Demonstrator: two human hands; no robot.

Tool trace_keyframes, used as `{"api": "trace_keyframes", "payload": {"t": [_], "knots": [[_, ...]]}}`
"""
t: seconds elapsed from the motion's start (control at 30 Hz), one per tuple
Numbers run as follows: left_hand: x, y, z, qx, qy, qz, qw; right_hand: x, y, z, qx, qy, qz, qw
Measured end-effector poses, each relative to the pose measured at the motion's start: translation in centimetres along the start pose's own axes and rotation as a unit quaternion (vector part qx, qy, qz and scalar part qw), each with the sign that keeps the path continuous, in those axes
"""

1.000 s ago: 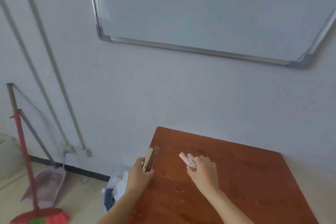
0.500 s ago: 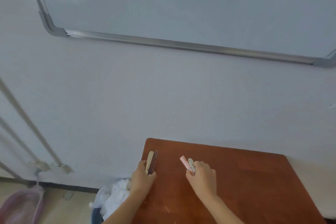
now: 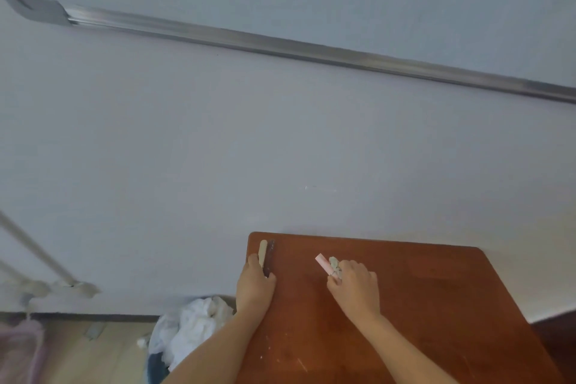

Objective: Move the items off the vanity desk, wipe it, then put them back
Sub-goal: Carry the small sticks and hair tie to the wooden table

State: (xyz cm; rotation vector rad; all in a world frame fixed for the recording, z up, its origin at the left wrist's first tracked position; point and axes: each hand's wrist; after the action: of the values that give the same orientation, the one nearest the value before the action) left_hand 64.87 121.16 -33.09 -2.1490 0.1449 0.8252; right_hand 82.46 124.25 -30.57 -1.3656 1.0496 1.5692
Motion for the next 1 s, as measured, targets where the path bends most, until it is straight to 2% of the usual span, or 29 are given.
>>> {"api": "trace_keyframes", "payload": {"t": [0.2,0.37,0.67,0.73,0.83,1.0], "knots": [[1.2,-1.5,0.0,-0.013,-0.001,0.013,1.0,-0.2,0.1,1.9,-0.045,0.012,0.012,0.999],[2.1,-1.9,-0.5,-0.006,0.007,0.002,1.0,0.7,-0.3,2.6,-0.094,-0.022,-0.01,0.995],[2.1,-2.0,-0.7,0.03,-0.048,0.066,0.996,1.4,-0.7,1.7,-0.092,-0.012,0.045,0.995],[2.0,-1.9,-0.5,0.033,-0.059,0.079,0.995,1.8,-0.7,1.7,-0.068,-0.005,0.068,0.995],[1.5,-1.4,-0.1,0.031,-0.074,0.106,0.991,1.8,-0.2,2.2,-0.02,0.057,0.091,0.994],[1.0,-1.4,0.9,0.035,-0.089,0.13,0.987,1.3,1.7,3.8,0.107,0.093,0.162,0.977]]}}
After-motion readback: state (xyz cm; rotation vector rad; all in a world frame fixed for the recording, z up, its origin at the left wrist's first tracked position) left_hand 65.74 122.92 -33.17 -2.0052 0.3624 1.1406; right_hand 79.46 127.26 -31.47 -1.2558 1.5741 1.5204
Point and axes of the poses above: each hand's wrist, its own z-axis towards the middle knuckle, its own x-axis out of the palm, y = z × x, and after that the axes turned 12 degrees about -x, right-handed
